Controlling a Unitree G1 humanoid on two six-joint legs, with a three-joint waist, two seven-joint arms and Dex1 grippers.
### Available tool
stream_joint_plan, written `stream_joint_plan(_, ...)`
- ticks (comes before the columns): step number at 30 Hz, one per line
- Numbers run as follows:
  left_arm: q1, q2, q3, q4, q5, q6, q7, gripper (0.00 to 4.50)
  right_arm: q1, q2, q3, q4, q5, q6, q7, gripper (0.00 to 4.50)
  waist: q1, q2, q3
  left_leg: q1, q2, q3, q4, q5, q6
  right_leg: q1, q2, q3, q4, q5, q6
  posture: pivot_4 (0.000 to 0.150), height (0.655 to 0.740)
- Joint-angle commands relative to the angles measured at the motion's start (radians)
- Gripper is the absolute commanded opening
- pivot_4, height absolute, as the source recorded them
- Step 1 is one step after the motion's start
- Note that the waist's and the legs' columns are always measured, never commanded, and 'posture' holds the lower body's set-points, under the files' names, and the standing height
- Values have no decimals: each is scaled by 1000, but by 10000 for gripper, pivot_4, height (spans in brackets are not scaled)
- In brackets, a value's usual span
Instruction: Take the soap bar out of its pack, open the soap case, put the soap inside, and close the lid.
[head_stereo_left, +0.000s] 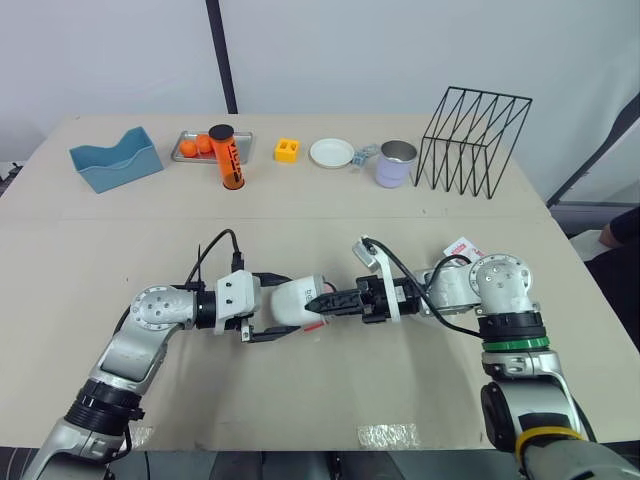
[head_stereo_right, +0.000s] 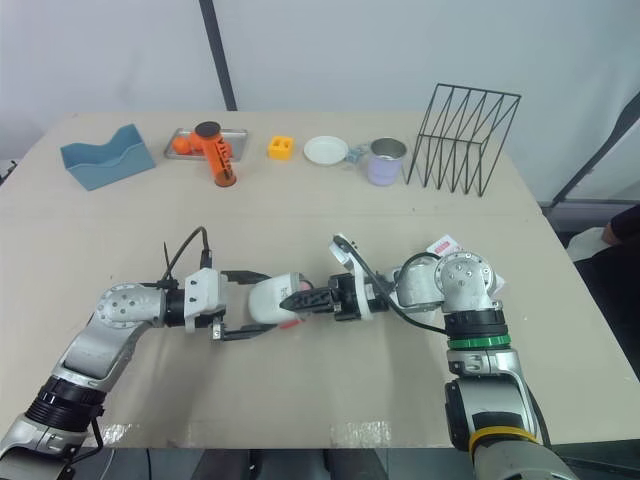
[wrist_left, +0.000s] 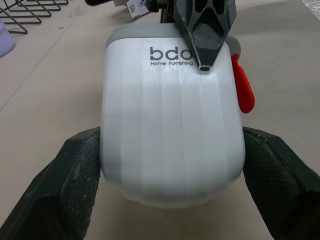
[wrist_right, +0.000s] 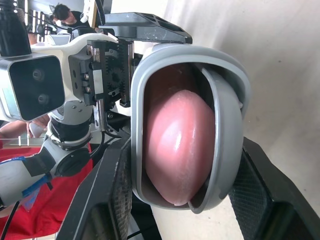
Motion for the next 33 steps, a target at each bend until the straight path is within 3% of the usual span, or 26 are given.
stream_joint_plan(1, -21, 3, 27, -31, -44, 20, -6, 41121, -17, -6, -12, -40, 1, 4, 12, 20585, 0, 0, 0, 0, 0, 0, 0, 0, 0, 0, 0, 0, 0, 0, 0, 1500, 7400)
stream_joint_plan(10, -51, 39, 46, -3, -82, 90, -51, 41121, -33, -61, 44, -143, -106, -37, 106, 20585, 0, 0, 0, 0, 0, 0, 0, 0, 0, 0, 0, 0, 0, 0, 0, 1500, 7400)
stream_joint_plan(18, -113, 108, 86, 16, -195, 277, -122, 41121, -160, -329, 346, -286, -419, -361, 493, 20585, 0, 0, 0, -1, 0, 0, 0, 0, 0, -2, 0, 0, 0, -1, 1, 1500, 7400)
stream_joint_plan(22, -137, 114, 95, 9, -222, 343, -132, 41121, -217, -429, 509, -328, -663, -609, 661, 20585, 0, 0, 0, -2, 0, 0, 0, 0, 0, -3, 0, -1, -1, 0, 1, 1500, 7400)
stream_joint_plan(27, -176, 93, 80, 7, -213, 370, -112, 41121, -314, -486, 653, -370, -933, -877, 830, 20585, 1, 1, 0, -2, 0, 0, 0, 0, 0, -3, 0, -1, 0, 0, 0, 1500, 7400)
stream_joint_plan(33, -227, 16, 65, -21, -194, 409, 2, 41121, -394, -468, 723, -415, -1100, -978, 961, 20585, 1, 0, 1, -2, 0, 0, 0, 0, 0, -3, -2, -2, 0, 0, 0, 1500, 7400)
